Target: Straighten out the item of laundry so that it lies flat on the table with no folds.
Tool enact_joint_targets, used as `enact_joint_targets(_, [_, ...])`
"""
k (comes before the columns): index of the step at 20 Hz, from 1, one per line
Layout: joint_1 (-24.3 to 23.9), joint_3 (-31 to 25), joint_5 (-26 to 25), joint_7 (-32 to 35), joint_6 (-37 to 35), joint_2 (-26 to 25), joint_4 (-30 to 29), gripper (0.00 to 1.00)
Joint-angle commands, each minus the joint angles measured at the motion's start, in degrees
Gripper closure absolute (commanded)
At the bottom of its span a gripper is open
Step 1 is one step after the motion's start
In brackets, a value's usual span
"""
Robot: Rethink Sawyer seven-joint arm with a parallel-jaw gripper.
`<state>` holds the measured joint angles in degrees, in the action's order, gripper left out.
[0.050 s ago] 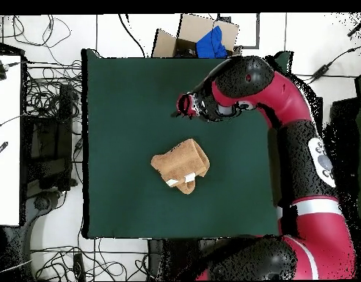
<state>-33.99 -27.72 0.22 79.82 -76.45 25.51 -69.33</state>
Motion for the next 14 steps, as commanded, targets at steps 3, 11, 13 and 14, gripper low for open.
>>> enact_joint_targets(3, [-0.01,2.12,-5.25,-0.30,-1.00,-1.95,-6.69,0.00])
enact_joint_targets(11, [0.01,2.63,-9.11,0.02,4.81,-3.09,-8.15,0.00])
enact_joint_targets(13, [-0.03,2.78,-10.08,0.34,6.29,-3.20,-8.71,0.00])
enact_joint_targets(14, [-0.06,2.82,-10.55,0.48,6.91,-3.33,-8.89,0.00])
